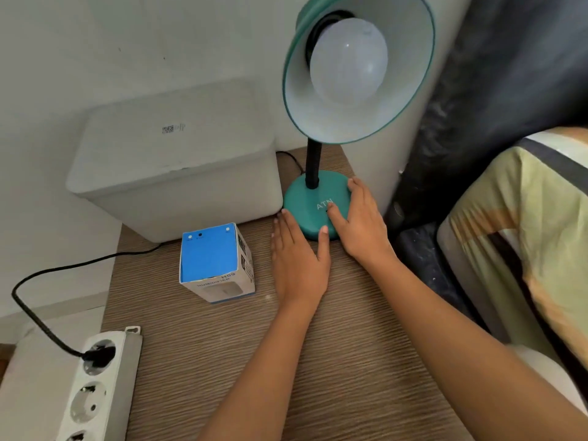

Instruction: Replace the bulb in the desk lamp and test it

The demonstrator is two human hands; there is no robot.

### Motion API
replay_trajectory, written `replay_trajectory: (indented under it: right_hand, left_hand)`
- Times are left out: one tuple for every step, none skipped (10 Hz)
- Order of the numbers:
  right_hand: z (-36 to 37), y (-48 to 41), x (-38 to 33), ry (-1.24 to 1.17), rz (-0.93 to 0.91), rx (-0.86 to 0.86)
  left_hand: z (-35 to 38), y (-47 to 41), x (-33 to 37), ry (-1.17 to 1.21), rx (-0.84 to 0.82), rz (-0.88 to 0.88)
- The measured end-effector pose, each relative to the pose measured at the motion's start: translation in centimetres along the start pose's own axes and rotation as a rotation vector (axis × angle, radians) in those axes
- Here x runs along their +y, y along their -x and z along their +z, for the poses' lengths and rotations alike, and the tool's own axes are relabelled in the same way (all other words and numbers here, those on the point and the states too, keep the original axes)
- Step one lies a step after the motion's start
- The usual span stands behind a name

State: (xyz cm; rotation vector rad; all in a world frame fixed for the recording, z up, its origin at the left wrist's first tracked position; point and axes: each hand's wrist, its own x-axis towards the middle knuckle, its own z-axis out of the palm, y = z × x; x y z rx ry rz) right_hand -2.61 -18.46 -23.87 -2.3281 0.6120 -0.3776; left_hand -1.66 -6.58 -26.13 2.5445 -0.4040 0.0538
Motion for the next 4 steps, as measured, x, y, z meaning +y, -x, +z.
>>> replay_trajectory:
  right_hand:
    - [0.2,0.1,-0.1,0.027,-0.007,0.002]
    - [0.1,0.8,0.0,0.049,-0.007,-0.03]
    - [-0.5,2.4,-0.1,0.051,0.028,-0.047]
    - [-2.2,8.9,-0.2,0.186,0.024,-0.079]
  left_hand:
    - [0.0,0.0,0.0,0.016,-0.002,-0.005]
    - [-0.5,0.4,0.1,0.064,-0.04,-0.016]
    - [-1.1,0.7,0.0,0.099,-0.065,-0.002]
    - [-2.1,5.7,-1.7,-0.015,-0.066,0.162]
